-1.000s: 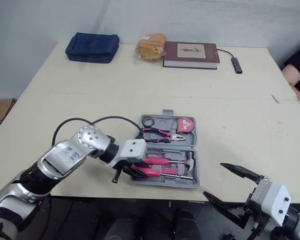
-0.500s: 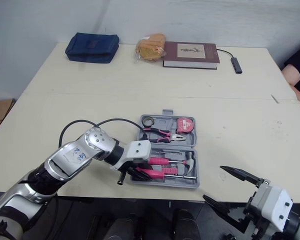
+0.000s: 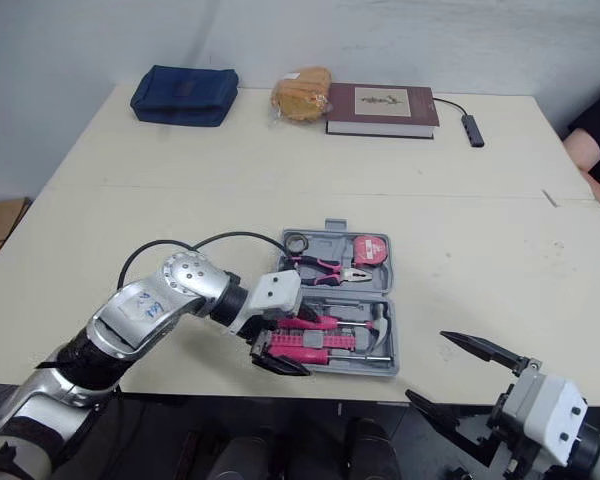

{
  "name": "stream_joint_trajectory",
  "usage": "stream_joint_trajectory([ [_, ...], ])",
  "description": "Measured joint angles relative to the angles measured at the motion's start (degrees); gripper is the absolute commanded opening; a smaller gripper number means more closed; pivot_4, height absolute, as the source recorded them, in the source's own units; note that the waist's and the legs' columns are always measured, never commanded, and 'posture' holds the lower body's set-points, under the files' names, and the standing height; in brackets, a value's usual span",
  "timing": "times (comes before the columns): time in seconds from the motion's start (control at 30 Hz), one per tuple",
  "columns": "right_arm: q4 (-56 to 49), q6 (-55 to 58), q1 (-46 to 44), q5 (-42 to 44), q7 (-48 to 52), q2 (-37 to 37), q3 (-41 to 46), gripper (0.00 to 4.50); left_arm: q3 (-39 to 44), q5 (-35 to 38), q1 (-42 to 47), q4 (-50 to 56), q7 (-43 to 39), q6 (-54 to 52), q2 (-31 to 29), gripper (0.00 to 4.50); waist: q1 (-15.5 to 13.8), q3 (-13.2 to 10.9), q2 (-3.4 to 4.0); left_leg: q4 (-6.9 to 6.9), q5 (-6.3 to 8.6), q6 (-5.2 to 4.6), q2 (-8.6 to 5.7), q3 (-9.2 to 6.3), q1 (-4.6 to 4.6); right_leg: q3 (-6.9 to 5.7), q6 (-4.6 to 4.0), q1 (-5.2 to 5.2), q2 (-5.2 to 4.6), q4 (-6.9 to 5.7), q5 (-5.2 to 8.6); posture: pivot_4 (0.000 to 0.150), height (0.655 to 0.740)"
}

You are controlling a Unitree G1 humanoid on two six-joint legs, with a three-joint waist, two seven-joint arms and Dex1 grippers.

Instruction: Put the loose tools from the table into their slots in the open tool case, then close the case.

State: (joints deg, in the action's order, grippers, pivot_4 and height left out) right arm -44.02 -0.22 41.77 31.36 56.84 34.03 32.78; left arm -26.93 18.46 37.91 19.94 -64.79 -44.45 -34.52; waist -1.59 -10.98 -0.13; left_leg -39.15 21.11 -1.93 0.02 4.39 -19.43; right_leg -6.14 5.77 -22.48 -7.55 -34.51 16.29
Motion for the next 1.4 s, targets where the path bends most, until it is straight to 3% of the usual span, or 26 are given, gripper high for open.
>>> stream_joint_trajectory([
  [0.03,0.06,-0.09,0.00,-0.04,-0.01,-0.21,-0.06,4.50,0.75,0.22,-1.10,-0.69,-0.47,2.95,0.67,3.63,0.01,0.00,0.00,0.00,0.00,0.00,0.00,0.00,0.00,-0.01,0.00,0.00,0.00,-0.01,0.00,0.150,0.7400],
  [0.3,1.38,-1.08,-0.39,-1.06,-0.16,-0.85,-0.96,4.50,3.31,1.22,-5.99,-10.06,-6.12,20.69,5.10,0.05,0.03,0.01,0.01,-0.02,0.00,0.00,-0.01,0.01,0.01,-0.02,0.00,0.00,0.01,-0.02,0.00,0.150,0.7400],
  [0.97,7.42,-7.24,-0.57,-3.45,-0.22,-4.17,-3.67,4.50,-2.08,-8.40,-5.49,-18.38,-7.15,29.15,7.67,0.05,0.04,0.04,0.05,-0.01,0.00,-0.03,-0.01,0.01,0.08,-0.02,0.02,0.06,-0.02,-0.02,-0.01,0.150,0.7400],
  [1.13,7.75,-7.73,-0.45,-3.82,-0.42,-4.41,-4.28,4.50,-2.11,-8.61,-6.12,-18.42,-3.65,26.04,9.56,0.05,-0.07,0.15,0.14,-0.01,0.02,-0.07,-0.02,0.00,0.10,-0.02,0.02,0.09,-0.08,-0.01,-0.01,0.150,0.7400],
  [1.4,8.31,-8.54,-0.13,-4.30,-0.84,-4.62,-5.34,4.50,-4.01,-9.44,-5.56,-17.91,-3.46,24.56,7.38,0.05,0.21,1.12,0.20,0.02,0.08,0.03,0.12,0.00,0.24,-0.04,-0.07,0.16,0.00,-0.01,0.04,0.150,0.7400],
])
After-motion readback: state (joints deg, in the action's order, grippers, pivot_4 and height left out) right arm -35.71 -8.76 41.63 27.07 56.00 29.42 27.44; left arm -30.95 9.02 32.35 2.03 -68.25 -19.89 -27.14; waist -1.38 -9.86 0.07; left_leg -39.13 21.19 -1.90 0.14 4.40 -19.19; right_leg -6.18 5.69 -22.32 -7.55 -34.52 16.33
